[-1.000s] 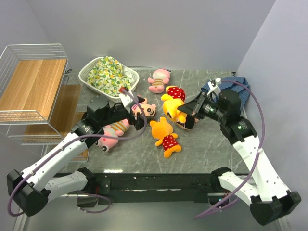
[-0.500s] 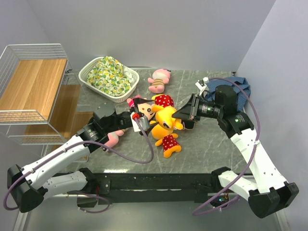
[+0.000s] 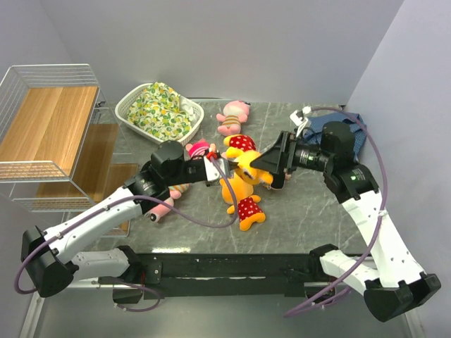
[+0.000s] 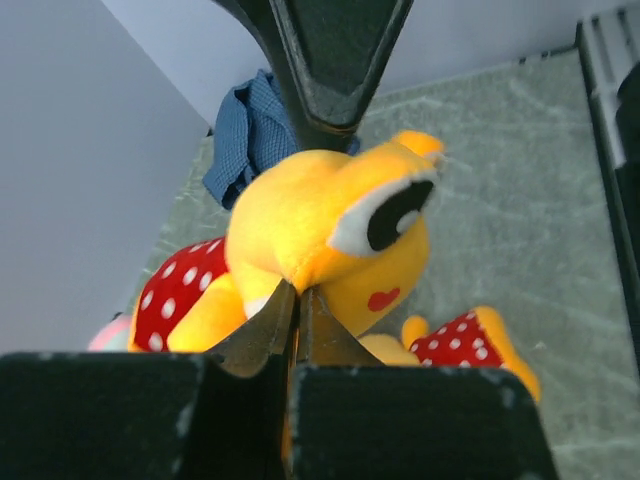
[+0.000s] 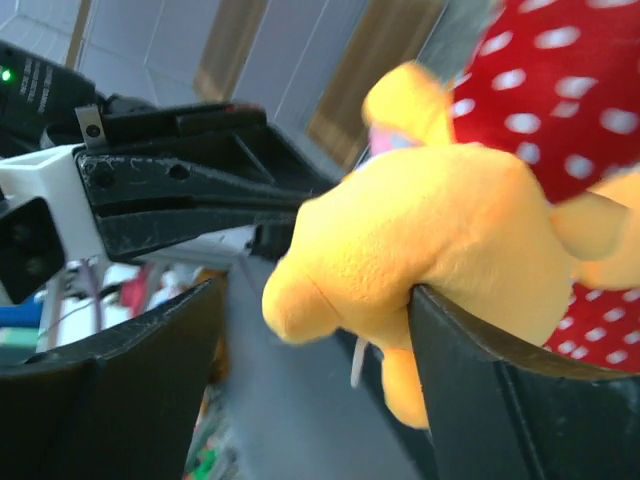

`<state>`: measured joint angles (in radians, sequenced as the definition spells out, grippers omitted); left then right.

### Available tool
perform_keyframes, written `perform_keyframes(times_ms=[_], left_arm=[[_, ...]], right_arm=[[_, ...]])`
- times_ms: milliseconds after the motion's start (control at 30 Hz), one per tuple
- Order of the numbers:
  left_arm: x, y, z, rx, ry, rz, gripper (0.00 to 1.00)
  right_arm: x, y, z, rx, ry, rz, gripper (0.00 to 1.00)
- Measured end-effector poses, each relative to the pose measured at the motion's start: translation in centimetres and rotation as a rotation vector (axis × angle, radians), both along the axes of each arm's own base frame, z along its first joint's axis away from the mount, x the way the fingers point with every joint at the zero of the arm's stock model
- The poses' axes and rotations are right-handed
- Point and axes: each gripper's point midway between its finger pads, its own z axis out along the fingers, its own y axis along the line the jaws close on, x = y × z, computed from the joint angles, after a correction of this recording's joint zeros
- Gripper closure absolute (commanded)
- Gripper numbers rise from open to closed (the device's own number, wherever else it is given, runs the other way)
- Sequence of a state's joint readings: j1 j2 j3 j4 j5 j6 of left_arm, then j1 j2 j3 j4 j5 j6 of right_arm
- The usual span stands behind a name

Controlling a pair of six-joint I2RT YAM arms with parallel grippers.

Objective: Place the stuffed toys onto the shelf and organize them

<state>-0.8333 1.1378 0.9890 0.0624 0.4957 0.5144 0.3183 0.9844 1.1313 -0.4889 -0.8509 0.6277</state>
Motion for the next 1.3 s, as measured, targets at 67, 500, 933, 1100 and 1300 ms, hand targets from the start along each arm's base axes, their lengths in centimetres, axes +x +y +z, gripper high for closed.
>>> perform_keyframes(times_ms=[67, 500, 933, 1100, 1300], left_arm=[[0.0, -0.3, 0.9, -0.025, 0.061, 0.011, 0.99], [4.3, 0.0, 6.2, -0.179, 0.719, 0.197, 0.99], [-1.4, 1.4, 8.7, -0.232, 0.959, 0.01, 0.99], [-2.1, 1.5, 9.0, -0.229, 0.985, -0.014, 0.99], [-1.9, 1.8, 9.4, -0.248, 1.019, -0.019, 0.99]], right_arm=[[1.0, -0.4, 1.6, -0.013, -0.082, -0.045, 0.13], [2.3, -3.4, 5.8, -0.05, -0.857, -0.22, 0.0], [3.0, -2.1, 5.8, -0.052, -1.019, -0.121, 0.0], [2.1, -0.9, 4.7, -0.004, -0.987, -0.02, 0.24], [0.7, 0.3, 5.2, 0.101, -0.936, 0.081, 0.0]])
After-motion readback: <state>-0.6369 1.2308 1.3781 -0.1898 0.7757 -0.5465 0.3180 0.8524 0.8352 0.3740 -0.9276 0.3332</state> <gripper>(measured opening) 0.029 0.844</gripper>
